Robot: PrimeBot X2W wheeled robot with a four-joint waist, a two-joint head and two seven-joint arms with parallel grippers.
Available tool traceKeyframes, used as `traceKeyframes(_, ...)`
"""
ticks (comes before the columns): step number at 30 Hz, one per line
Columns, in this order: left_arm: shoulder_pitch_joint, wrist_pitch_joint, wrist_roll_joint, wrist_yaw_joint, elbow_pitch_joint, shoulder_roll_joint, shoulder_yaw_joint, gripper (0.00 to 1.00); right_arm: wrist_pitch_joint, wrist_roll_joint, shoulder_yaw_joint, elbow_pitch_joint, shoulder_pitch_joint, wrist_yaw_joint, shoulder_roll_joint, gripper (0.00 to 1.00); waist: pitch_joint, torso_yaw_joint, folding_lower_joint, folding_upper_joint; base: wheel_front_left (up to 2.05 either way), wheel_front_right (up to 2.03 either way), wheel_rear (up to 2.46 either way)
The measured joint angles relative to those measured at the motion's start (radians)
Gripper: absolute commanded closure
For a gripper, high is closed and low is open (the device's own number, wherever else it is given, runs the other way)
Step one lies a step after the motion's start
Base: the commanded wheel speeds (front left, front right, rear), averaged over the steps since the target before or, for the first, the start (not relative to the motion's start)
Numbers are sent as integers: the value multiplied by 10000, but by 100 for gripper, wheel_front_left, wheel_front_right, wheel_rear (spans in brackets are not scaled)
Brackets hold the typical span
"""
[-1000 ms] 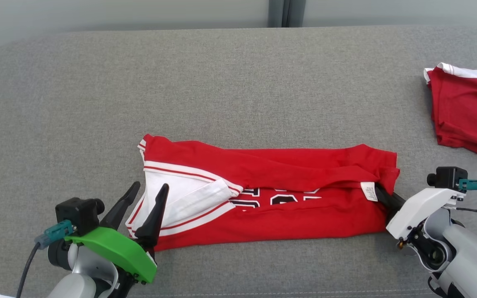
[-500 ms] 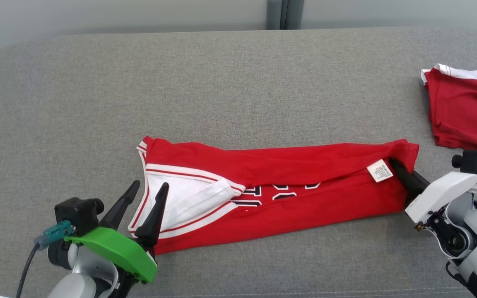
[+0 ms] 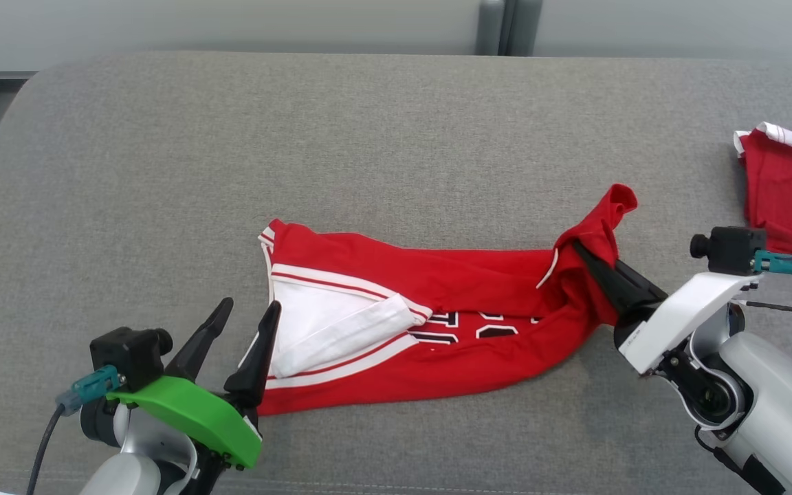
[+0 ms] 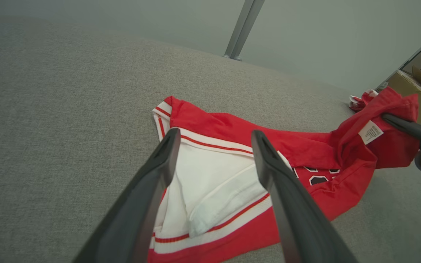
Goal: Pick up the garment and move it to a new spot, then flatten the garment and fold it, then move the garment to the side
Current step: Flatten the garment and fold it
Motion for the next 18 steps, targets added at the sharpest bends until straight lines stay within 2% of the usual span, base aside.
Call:
traceKeyframes(9, -11, -104, 2, 4, -150, -31, 63, 0, 228, -267, 564, -451, 3, -2, 132, 100, -143, 678, 0, 0, 0, 0, 0)
traceKeyframes(18, -11, -190, 0, 92, -184, -255, 46, 0, 631, -311, 754, -430, -283, -23, 681, 100, -219, 1507, 0, 0, 0, 0, 0)
